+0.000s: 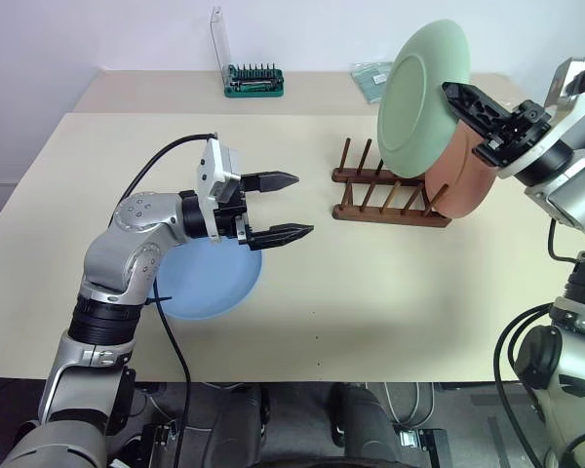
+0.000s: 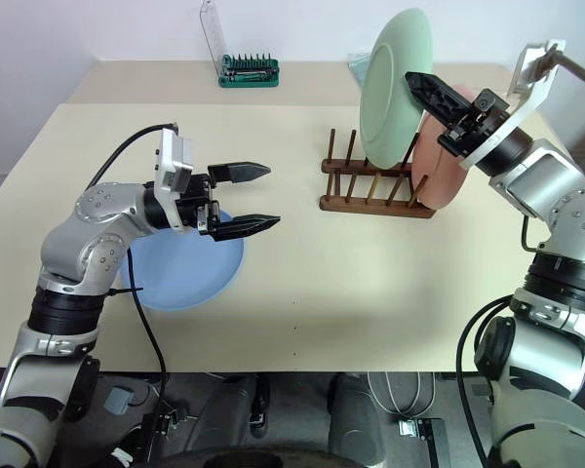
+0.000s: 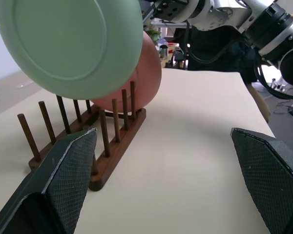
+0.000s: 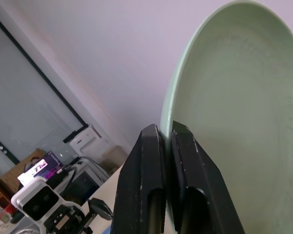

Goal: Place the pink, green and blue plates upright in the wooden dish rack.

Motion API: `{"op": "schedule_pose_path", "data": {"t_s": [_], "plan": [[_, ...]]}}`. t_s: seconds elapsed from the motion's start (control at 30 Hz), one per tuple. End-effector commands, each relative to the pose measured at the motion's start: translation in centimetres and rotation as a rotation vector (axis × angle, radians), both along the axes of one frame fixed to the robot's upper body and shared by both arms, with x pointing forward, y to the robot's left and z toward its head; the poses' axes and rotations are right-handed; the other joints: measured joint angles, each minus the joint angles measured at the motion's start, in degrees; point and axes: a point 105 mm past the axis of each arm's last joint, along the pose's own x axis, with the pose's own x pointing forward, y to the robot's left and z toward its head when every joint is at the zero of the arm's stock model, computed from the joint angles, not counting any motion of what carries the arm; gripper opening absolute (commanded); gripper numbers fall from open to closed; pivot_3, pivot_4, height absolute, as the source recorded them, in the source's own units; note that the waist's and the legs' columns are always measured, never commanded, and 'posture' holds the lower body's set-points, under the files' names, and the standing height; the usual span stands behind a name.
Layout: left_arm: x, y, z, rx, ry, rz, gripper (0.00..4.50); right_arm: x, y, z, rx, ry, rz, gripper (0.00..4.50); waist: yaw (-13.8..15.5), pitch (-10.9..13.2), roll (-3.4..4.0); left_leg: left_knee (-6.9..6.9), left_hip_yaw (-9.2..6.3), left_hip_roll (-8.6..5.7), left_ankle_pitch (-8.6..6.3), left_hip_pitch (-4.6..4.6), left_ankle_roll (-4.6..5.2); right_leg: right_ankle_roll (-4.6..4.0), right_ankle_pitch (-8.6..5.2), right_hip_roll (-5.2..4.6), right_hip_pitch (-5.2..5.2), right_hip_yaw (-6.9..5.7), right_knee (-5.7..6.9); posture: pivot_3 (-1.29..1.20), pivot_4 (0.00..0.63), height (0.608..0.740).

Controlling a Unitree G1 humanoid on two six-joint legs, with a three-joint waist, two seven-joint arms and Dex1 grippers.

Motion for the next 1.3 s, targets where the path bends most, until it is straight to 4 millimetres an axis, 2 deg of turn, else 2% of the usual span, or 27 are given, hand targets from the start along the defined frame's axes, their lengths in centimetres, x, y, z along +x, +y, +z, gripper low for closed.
{"op": "schedule_pose_path", "data": {"t_s": [0.03, 0.3, 0.47, 0.67, 0.9, 1.03, 1.13, 1.3], "plan": [[-0.5, 0.1, 1.3, -0.02, -0.063, -0.011, 4.5, -1.3, -0.9, 3.0, 0.074, -0.116, -0.016, 0.04, 0.0, 0.0, 0.0, 0.0, 0.0, 0.0, 0.0, 0.0, 0.0, 0.0, 0.0, 0.0, 0.0, 0.0, 0.0, 0.0, 0.15, 0.724], [-0.4, 0.0, 1.2, -0.019, -0.059, -0.014, 4.5, -0.8, -2.3, 2.9, 0.053, -0.104, -0.11, 0.04, -0.1, 0.0, 0.0, 0.0, 0.0, 0.0, 0.0, 0.0, 0.0, 0.0, 0.0, 0.0, 0.0, 0.0, 0.0, 0.0, 0.15, 0.724], [-0.4, 0.0, 1.2, -0.012, -0.06, -0.016, 4.5, -0.8, -1.9, 1.7, 0.034, -0.076, -0.094, 0.04, 0.0, 0.0, 0.0, 0.0, 0.0, 0.0, 0.0, 0.0, 0.0, 0.0, 0.0, 0.0, 0.0, 0.0, 0.0, 0.0, 0.15, 0.724], [-0.5, -0.1, 1.6, -0.018, -0.071, -0.014, 4.5, -0.3, -2.3, -0.1, 0.028, -0.042, -0.125, 0.04, 0.0, 0.0, -0.01, 0.0, 0.0, 0.0, 0.0, 0.0, 0.0, 0.0, 0.0, 0.0, 0.0, 0.0, -0.01, 0.0, 0.15, 0.724], [-0.5, 0.1, 1.5, -0.018, -0.015, -0.023, 4.5, 0.1, -2.3, -2.6, -0.046, -0.007, -0.158, 0.04, -0.1, 0.0, -0.01, 0.0, 0.0, 0.0, 0.0, 0.0, 0.0, 0.0, 0.0, 0.0, 0.0, 0.0, -0.01, 0.0, 0.15, 0.724], [-0.6, -0.1, 1.4, -0.031, 0.002, -0.033, 4.5, 0.3, -2.1, -3.3, -0.062, -0.014, -0.161, 0.04, 0.0, 0.0, -0.01, 0.0, -0.01, 0.0, 0.0, 0.0, 0.0, 0.0, 0.0, 0.0, 0.0, 0.0, -0.01, 0.0, 0.15, 0.724], [-0.5, -0.3, 1.2, -0.032, 0.0, -0.028, 4.5, 0.1, -1.7, -3.0, -0.068, -0.036, -0.148, 0.98, 0.0, 0.0, -0.01, 0.0, -0.01, 0.0, 0.0, 0.0, 0.0, 0.0, 0.0, 0.0, 0.0, 0.0, -0.01, 0.0, 0.15, 0.724], [-0.6, -0.2, 1.3, -0.032, -0.007, -0.029, 4.5, 0.1, -1.3, -2.7, -0.125, -0.069, -0.167, 3.47, 0.0, 0.0, 0.0, 0.0, -0.01, 0.0, 0.0, 0.0, 0.0, 0.0, 0.0, 0.0, 0.0, 0.0, -0.01, 0.0, 0.15, 0.724]]}}
